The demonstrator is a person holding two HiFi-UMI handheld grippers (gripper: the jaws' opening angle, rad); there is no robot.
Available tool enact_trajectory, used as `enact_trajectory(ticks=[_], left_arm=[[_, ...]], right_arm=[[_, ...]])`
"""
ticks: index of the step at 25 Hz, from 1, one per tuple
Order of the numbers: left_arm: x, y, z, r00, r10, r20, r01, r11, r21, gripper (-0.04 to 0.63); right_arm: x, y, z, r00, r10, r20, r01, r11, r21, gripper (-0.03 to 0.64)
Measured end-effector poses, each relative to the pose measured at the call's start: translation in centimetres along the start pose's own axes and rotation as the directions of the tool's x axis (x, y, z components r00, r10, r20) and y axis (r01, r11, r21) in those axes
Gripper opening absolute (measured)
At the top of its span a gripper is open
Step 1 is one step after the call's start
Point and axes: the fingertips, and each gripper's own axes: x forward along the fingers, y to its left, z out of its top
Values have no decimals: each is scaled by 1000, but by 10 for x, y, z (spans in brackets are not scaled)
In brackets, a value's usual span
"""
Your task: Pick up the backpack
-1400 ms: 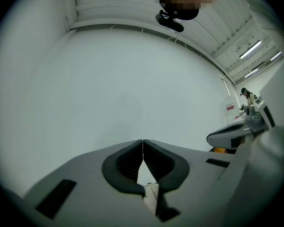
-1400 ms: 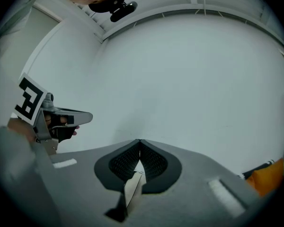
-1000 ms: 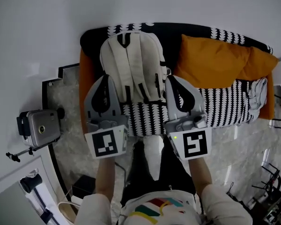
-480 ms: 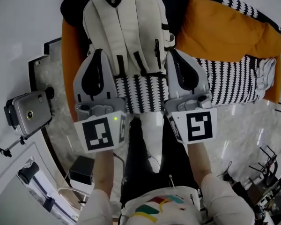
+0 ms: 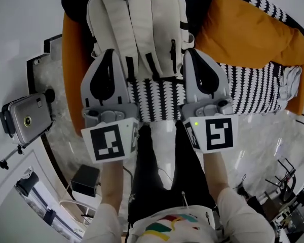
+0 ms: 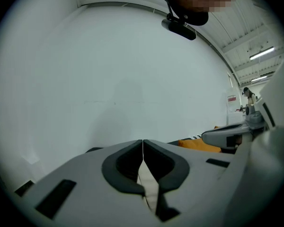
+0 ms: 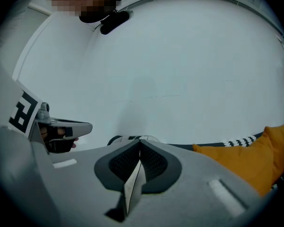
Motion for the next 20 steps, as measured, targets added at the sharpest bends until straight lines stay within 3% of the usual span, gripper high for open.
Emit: enact_trajectory(ticks=[3,6,7,9,11,13,16,20], left_arm=[[6,1,2,1000,-7,5,7,1000,13,15],[14,-2,-1,997,-74,-15,74,997,30,20],[19,-1,-1,996,-91,-19,92,995,35,42],[32,7,-1,995,-96,-13,96,995,40,147],[46,18,-5,997,-76,-16,76,996,37,177],[60,31,-18,998,-55,-41,55,998,23,222],[77,49,-46,995,-28,-96,26,1000,-15,250],[97,67,-92,982,-36,-188,11,991,-133,253]], right_arm=[[9,-2,0,1000,2,7,-2,1000,-3,5],[22,-7,2,1000,-2,11,2,1000,-22,5],[28,-10,3,1000,-6,10,7,1000,-30,5],[42,-17,5,1000,-16,3,16,999,-45,5],[57,-24,5,1000,-5,-10,5,999,-52,14],[71,-31,1,999,7,-32,-8,999,-35,189],[87,-42,-18,997,-7,-76,6,1000,-1,251],[105,-48,-58,986,5,-167,-2,1000,20,256]])
